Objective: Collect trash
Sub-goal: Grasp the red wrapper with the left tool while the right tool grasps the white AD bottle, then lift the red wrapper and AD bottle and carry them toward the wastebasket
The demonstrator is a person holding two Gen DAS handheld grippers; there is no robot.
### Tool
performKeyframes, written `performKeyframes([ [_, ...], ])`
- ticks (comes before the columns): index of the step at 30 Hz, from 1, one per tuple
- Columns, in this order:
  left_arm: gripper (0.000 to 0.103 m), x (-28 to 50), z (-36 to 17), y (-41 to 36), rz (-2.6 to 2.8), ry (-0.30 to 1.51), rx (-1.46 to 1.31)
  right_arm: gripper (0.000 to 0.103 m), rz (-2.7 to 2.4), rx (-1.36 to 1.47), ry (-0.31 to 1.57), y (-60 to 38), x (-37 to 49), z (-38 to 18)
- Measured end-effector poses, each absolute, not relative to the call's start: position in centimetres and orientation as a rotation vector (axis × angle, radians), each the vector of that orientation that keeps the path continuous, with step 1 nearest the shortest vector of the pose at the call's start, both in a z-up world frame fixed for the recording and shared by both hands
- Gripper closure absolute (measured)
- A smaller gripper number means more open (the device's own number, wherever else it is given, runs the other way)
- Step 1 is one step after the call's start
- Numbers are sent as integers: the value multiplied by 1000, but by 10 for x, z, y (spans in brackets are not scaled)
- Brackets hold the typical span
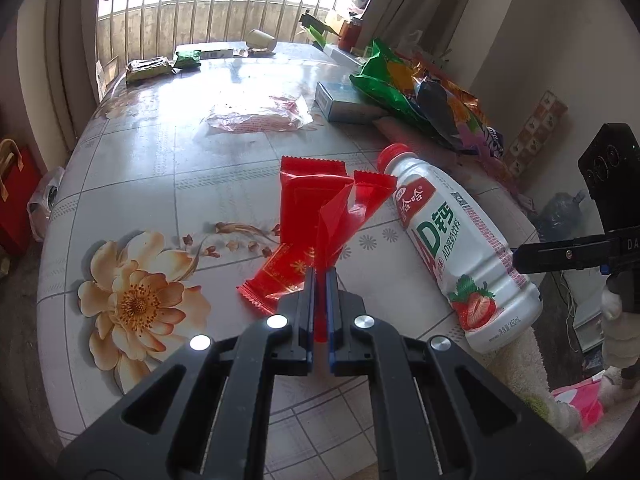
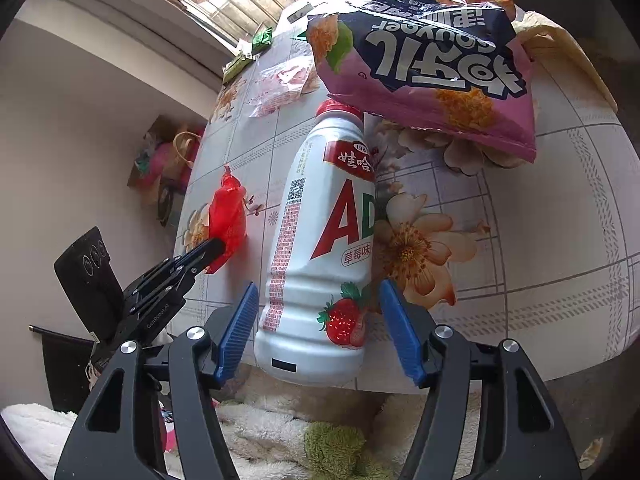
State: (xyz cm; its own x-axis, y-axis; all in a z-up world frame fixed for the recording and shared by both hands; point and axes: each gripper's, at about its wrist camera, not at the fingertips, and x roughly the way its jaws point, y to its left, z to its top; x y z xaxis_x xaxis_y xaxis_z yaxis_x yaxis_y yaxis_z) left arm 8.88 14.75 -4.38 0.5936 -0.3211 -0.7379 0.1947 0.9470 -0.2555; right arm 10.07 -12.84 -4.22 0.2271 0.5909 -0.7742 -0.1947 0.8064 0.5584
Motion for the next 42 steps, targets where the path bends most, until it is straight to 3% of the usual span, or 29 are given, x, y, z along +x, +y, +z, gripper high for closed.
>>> performKeyframes([
  [4, 100, 92, -45, 149, -320, 895, -205, 31, 539, 405, 1190, -121, 118, -40],
  [15, 100, 100, -53, 155, -337, 910, -317, 30, 504, 391, 1208, -91, 149, -66],
  [22, 100, 105, -57, 156, -342, 911, -336, 42, 509, 425, 1215, -99, 143, -69],
  [42, 100, 136, -47, 166, -447, 903, -308, 44, 434, 471, 1225, -95, 136, -67],
])
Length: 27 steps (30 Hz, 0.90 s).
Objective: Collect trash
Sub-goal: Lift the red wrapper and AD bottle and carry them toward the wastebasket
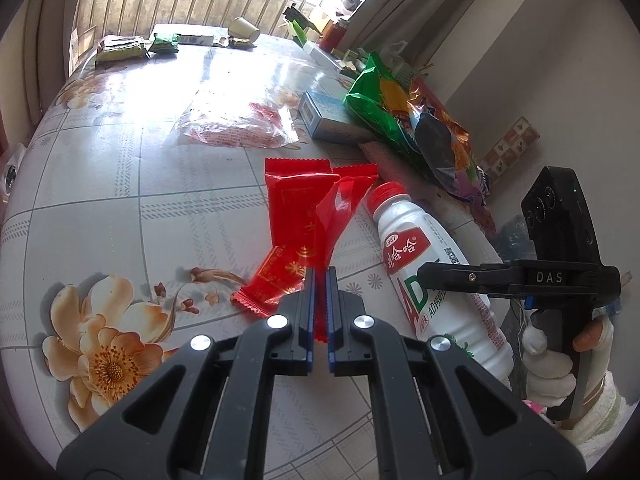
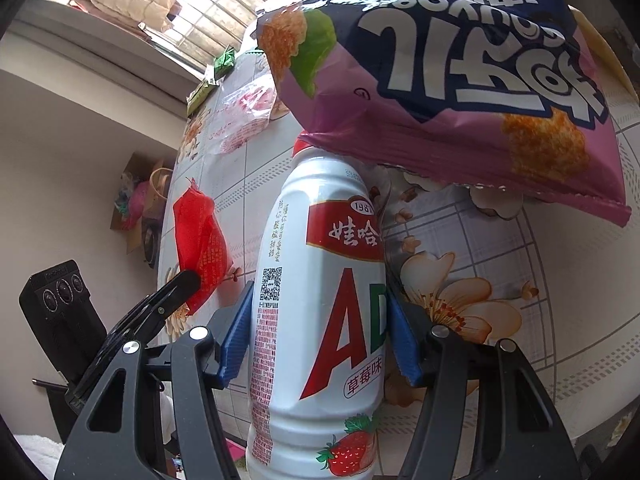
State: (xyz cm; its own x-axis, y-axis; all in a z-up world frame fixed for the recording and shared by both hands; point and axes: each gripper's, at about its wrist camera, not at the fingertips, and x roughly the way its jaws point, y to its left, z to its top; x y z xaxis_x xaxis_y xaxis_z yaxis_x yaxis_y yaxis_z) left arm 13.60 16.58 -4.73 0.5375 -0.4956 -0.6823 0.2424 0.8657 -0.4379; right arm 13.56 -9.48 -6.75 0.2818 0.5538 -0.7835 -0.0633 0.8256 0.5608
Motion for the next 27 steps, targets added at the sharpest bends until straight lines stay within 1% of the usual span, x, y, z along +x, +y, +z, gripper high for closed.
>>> performKeyframes([
  [7, 101, 158, -41, 165, -442, 941, -246, 44, 420, 532, 1232, -101, 134, -70],
  [13, 102, 158, -34, 167, -405, 932, -210, 44, 456, 544, 1223, -105, 133, -71],
  [19, 102, 130, -20, 165, -369, 869, -231, 44, 539, 499, 1194, -105, 123, -58],
  [27, 102, 83, 26, 128, -453, 769, -150, 44, 648, 547, 1052, -132, 68, -29],
])
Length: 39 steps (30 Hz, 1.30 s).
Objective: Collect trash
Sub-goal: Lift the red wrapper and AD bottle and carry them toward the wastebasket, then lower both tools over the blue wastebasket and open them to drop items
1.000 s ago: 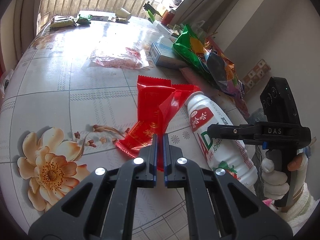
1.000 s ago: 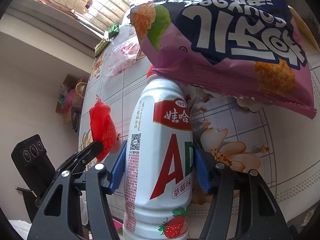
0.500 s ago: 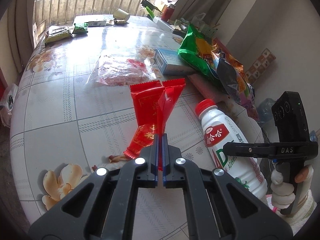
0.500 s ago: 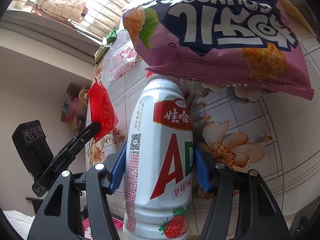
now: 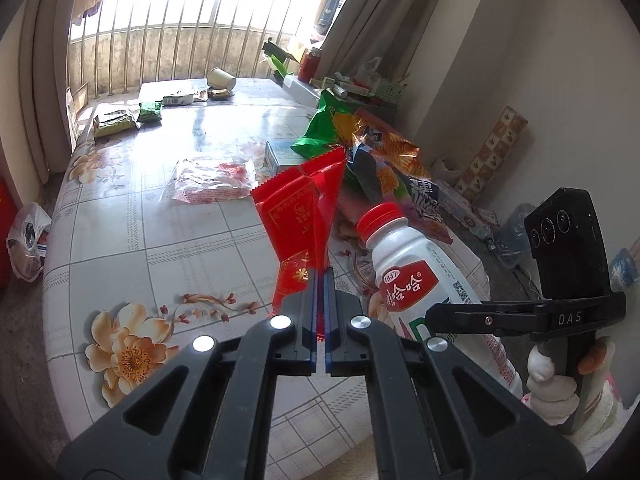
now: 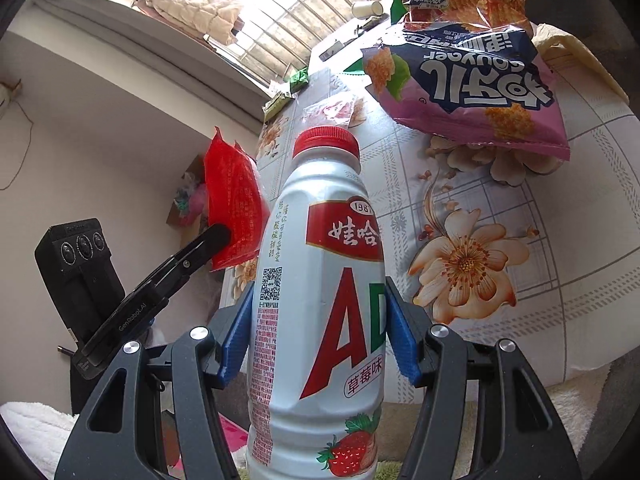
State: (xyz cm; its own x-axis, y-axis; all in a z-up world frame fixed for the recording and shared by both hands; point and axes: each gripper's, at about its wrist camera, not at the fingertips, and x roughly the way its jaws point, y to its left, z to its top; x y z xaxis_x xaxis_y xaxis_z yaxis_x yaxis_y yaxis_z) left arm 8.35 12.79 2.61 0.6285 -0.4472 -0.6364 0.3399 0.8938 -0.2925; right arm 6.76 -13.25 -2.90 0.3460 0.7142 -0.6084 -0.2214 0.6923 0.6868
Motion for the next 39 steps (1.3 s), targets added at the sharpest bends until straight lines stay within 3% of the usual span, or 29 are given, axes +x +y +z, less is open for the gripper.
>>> performKeyframes([
  [12, 102, 67, 90, -47, -838, 646, 80, 44, 429, 783, 732, -306, -25, 6],
  [20, 102, 112, 86, -215, -1090, 830, 137, 44, 114, 1025, 571, -458, -67, -23],
  [30, 102, 169, -21, -431, -1110, 1179, 361, 44, -59, 1422, 568, -595, -40, -151],
  [39, 102, 222, -143, -542, -1017, 1386, 434, 44, -132, 1675, 678, -672, 25, -270],
])
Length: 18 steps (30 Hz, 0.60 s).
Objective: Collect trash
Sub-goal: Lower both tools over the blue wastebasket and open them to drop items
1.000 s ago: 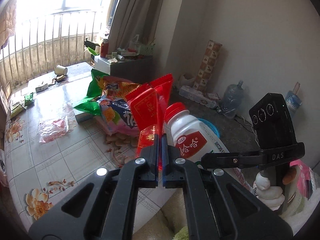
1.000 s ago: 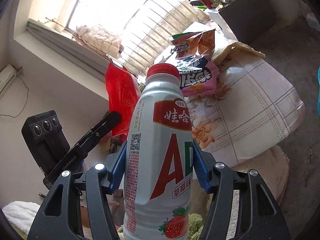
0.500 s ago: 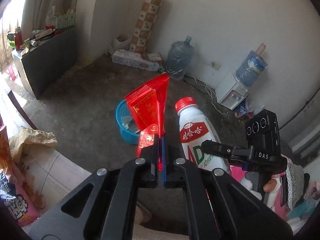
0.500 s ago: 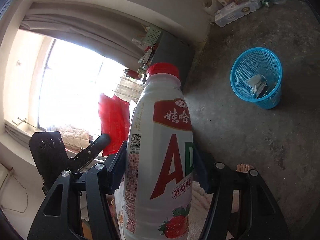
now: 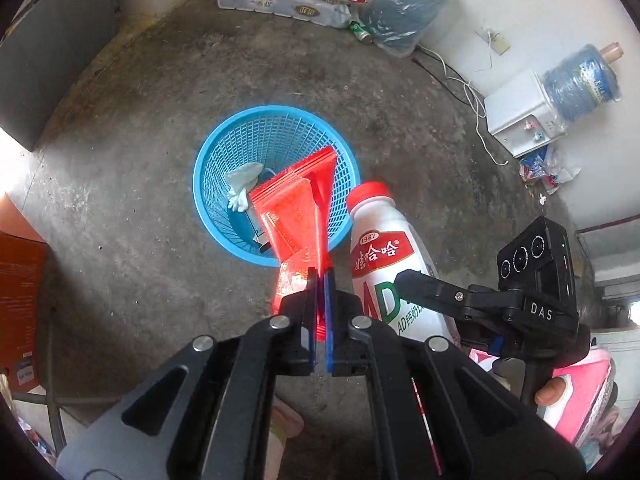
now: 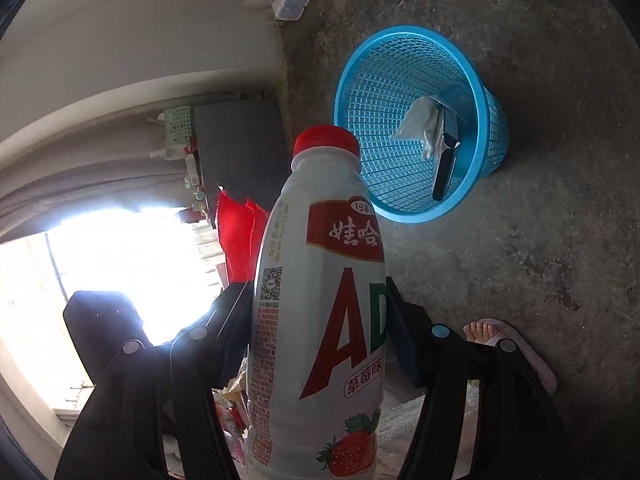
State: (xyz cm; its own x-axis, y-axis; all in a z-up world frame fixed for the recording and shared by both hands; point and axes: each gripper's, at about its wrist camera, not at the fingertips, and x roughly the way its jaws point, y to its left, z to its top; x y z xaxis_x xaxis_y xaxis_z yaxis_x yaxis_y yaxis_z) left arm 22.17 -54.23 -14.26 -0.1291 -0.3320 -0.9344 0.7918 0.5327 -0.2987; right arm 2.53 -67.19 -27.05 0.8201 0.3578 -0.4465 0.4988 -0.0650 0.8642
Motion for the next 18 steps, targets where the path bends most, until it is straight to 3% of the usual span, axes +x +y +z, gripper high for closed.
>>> performKeyframes([
  [5, 100, 247, -180, -585, -967, 1408, 452, 42, -192, 1771, 715, -709, 64, -322],
  [7, 80, 258, -191, -598, -958, 1417, 448, 38, -247, 1805, 699, -720, 71, -338],
  [8, 65, 261, -193, -600, -935, 1402, 442, 36, -275, 1808, 700, -724, 74, -346],
  [9, 59, 264, -194, -599, -919, 1384, 426, 35, -324, 1809, 712, -726, 75, -354],
  [18, 59, 272, -167, -576, -956, 1289, 331, 32, -387, 1777, 668, -719, 64, -370],
])
